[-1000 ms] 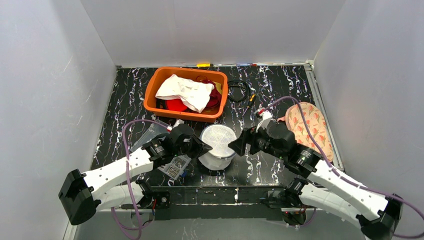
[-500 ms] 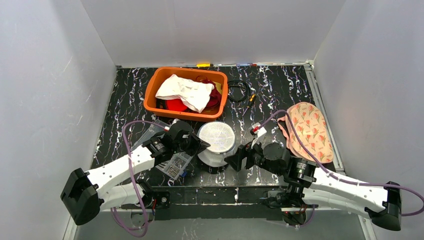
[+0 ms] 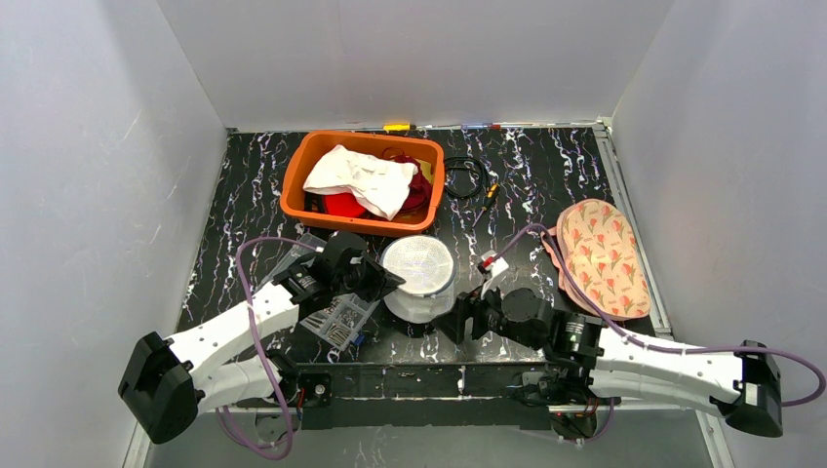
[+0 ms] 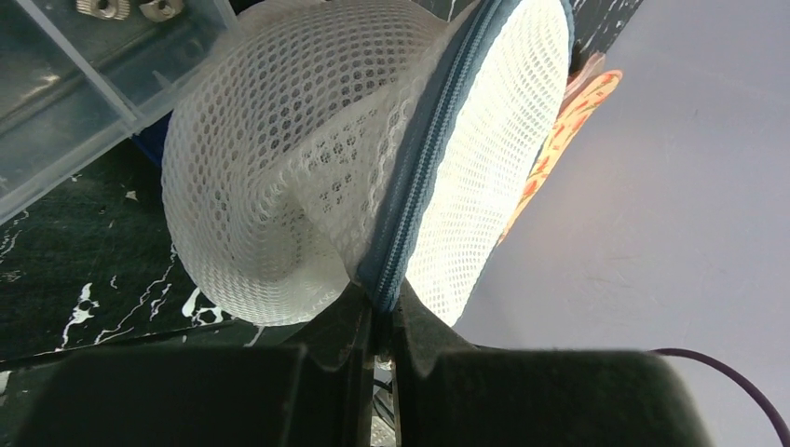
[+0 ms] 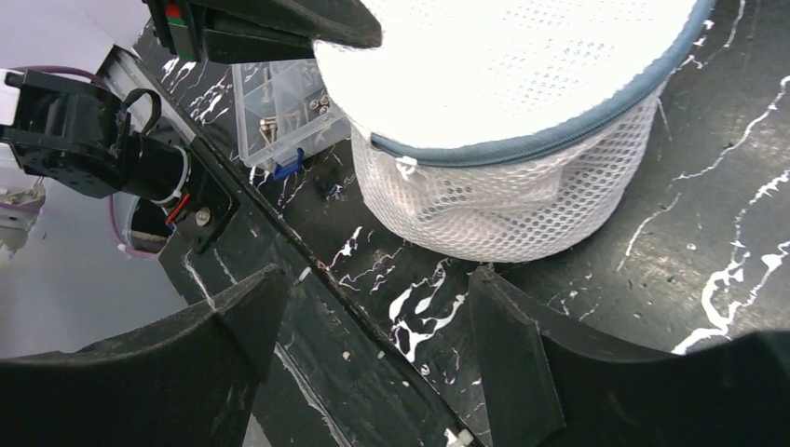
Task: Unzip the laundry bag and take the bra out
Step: Unzip the laundry bag at the center of the board.
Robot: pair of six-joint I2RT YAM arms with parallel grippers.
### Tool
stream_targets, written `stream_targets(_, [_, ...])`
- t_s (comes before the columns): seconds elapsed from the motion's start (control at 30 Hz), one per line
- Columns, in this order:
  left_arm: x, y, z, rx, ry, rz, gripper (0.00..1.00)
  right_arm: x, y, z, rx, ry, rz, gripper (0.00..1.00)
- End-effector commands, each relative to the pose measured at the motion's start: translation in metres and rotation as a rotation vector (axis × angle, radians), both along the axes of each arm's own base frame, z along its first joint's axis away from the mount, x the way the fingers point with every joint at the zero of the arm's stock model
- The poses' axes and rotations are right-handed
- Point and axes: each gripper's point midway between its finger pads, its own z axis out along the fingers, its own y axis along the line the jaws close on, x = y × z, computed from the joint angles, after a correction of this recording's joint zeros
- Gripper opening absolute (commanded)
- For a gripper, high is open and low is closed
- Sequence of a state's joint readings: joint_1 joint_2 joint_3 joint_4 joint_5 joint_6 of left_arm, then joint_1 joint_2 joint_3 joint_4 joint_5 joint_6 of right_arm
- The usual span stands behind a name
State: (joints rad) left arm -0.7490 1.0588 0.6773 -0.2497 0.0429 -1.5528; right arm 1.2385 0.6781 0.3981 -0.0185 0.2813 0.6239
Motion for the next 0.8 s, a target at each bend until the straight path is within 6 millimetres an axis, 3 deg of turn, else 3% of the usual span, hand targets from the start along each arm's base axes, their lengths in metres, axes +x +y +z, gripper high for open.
stream_targets(0.0, [-0.002, 0.010, -0.002, 0.036, 0.026, 0.011, 0.00, -0.002, 0.019, 0.034, 0.076, -0.036, 0.028, 0.77])
stream_targets(0.23, [-0.004, 0.009, 0.002, 0.035, 0.034, -0.002, 0.00, 0.017, 0.006, 0.042, 0.130, -0.036, -0.139, 0.68])
stream_targets(0.33, [-0.005, 0.009, 0.002, 0.032, 0.040, -0.003, 0.00, 0.018, 0.015, 0.041, 0.093, -0.022, -0.135, 0.68])
stream_targets(0.5, [-0.006, 0.007, 0.006, 0.024, 0.042, -0.010, 0.00, 0.021, 0.026, 0.035, 0.077, 0.009, -0.149, 0.58])
stream_targets(0.77, [-0.010, 0.008, 0.006, 0.023, 0.055, -0.016, 0.00, 0.024, 0.035, 0.030, 0.056, 0.015, -0.155, 0.55])
